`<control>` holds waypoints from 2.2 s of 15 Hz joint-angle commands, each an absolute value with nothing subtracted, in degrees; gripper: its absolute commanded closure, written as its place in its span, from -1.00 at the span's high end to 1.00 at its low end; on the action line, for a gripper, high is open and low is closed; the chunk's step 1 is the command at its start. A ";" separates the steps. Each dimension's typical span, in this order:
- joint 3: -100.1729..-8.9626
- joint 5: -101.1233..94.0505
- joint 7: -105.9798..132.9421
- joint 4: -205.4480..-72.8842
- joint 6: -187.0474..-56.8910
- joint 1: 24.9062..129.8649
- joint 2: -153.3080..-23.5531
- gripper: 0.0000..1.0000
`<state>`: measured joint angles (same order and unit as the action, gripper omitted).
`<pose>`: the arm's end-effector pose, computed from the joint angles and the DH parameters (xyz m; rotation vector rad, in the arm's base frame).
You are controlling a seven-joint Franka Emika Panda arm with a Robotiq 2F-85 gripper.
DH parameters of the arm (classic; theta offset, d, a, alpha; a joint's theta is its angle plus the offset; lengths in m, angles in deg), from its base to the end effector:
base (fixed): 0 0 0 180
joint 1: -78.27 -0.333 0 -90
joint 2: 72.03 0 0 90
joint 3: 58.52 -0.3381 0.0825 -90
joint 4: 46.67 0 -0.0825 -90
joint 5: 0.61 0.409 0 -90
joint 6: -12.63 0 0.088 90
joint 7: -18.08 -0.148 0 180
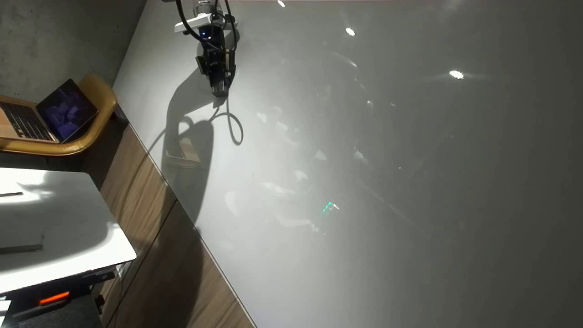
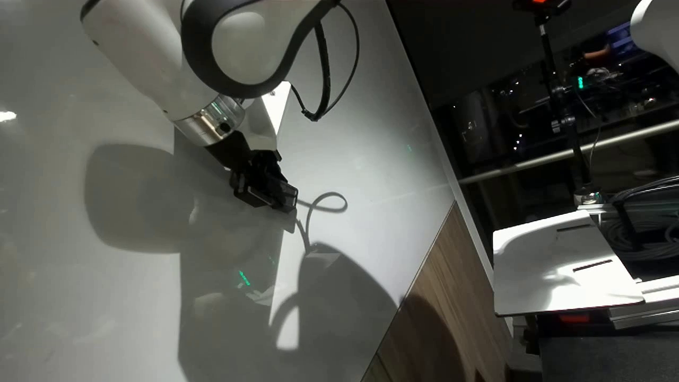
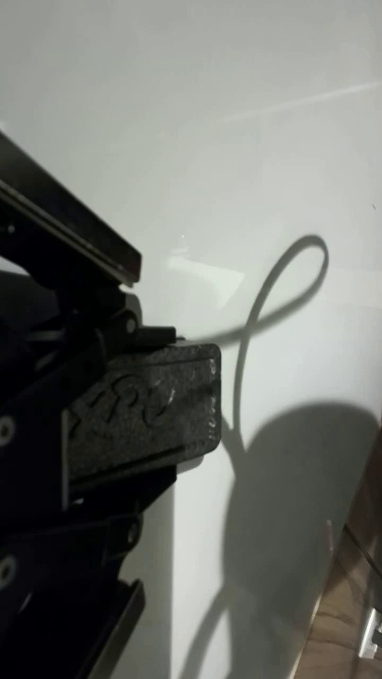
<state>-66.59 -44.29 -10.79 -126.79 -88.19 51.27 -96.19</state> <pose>0.6469 0.3252 0.4656 2.4776 0.3341 0.4142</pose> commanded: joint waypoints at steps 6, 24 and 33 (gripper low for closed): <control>-65.56 -45.74 -9.06 -122.24 -92.59 53.53 -98.82 -0.36; -64.71 -40.74 -15.27 -139.21 -110.80 60.75 -89.76 -0.36; -65.93 -39.83 -17.99 -139.22 -112.49 58.93 -89.10 -0.36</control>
<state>-66.54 -37.32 -17.22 -142.56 -107.60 58.68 -86.66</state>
